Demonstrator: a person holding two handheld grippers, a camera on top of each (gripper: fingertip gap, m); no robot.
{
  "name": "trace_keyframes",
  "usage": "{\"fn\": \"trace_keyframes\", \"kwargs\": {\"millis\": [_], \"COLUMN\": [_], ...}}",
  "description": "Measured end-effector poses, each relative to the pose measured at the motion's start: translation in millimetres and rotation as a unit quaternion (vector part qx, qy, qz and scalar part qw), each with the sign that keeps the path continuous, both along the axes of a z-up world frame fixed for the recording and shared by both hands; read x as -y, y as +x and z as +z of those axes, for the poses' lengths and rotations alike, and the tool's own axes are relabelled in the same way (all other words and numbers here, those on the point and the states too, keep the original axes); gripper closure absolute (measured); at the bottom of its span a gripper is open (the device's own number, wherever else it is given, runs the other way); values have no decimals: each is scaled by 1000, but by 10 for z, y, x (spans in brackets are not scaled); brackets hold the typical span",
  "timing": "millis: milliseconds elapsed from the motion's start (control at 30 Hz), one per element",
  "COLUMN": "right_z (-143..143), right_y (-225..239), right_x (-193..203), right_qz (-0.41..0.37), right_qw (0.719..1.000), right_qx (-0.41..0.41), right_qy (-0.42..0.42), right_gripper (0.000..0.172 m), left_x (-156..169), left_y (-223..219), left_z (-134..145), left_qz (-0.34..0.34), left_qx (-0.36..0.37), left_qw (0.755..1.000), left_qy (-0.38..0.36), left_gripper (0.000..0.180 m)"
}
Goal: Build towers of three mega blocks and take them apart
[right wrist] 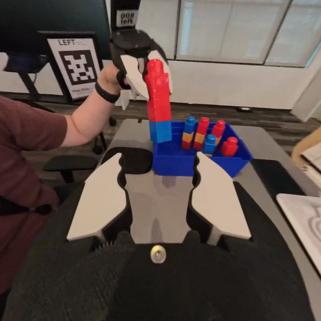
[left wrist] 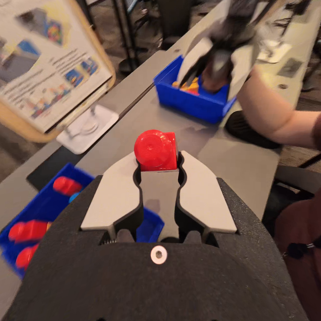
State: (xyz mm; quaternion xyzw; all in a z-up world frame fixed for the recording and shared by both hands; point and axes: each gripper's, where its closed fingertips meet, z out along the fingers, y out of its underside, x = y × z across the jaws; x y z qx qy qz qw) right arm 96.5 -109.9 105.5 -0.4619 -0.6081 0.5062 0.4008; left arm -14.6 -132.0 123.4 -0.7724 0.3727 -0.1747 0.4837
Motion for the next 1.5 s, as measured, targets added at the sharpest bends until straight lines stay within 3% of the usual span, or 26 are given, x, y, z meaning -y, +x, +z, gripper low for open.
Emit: {"fn": "trace_keyframes", "kwargs": {"millis": [233, 300, 367, 433, 500, 633, 667, 767, 933, 967, 1033, 1067, 1167, 1233, 1267, 1300, 1367, 1400, 1433, 1500], "right_z": [-186, -212, -224, -188, -87, -68, -101, -171, -252, -302, -507, -518, -75, -19, -205, -510, -1245, -1558, -1804, -2137], "right_y": [-269, -299, -306, -295, -245, -179, -191, -252, -242, -238, -240, -214, 270, 982, 1419, 1892, 2825, 3123, 3264, 3375], "right_x": [178, 158, 116, -1, -99, -241, -250, -285, -322, -305, -349, -386, -690, -1057, -1269, -1454, -1632, -1606, -1560, -1511], "right_qz": [38, 31, 26, 6, -2, -15, -17, -28, -18, -19, -46, -58, -153, -276, -351, -422, -530, -541, -528, -500], "right_qw": [998, 999, 999, 1000, 998, 996, 996, 997, 994, 995, 995, 994, 987, 958, 927, 883, 757, 708, 686, 668], "right_qx": [19, 18, 14, 0, -29, -39, -34, -29, -10, 7, 63, 76, 42, 70, 121, 193, 349, 404, 432, 462], "right_qy": [-45, -25, -16, -26, -57, -81, -76, -70, -103, -98, -62, -53, -41, -42, -47, -70, -156, -206, -252, -302], "right_gripper": [92, 104, 134, 134, 135, 136, 136, 135, 135, 136, 136, 136, 135, 135, 135, 135, 135, 135, 135, 134], "left_x": [-85, -123, -159, -262, -398, -561, -598, -606, -669, -653, -569, -516, -579, -548, -481, -429, -447, -466, -467, -453], "left_y": [700, 797, 861, 864, 847, 984, 1026, 1144, 1130, 1099, 806, 644, 391, 406, 484, 568, 690, 738, 787, 872], "left_z": [269, 276, 246, 287, 286, 82, 67, 42, 10, 102, 519, 630, 417, 268, 208, 148, 45, -15, -86, -208], "left_qz": [-108, -130, -153, -145, -121, -125, -129, -176, -180, -181, -186, -190, -125, -116, -136, -153, -156, -157, -163, -174], "left_qx": [11, 28, 34, 58, 89, 137, 159, 226, 254, 287, 413, 429, 289, 223, 210, 202, 181, 166, 150, 133], "left_qw": [994, 991, 988, 987, 987, 981, 977, 957, 950, 941, 891, 882, 946, 966, 967, 967, 971, 974, 975, 975], "left_qy": [32, 24, 19, 43, 65, 53, 54, 33, 8, 10, 27, 39, 74, 68, 49, 27, 13, 9, -1, -26], "left_gripper": [141, 141, 141, 141, 116, 107, 111, 144, 146, 145, 145, 145, 145, 145, 145, 145, 145, 145, 145, 145]}}
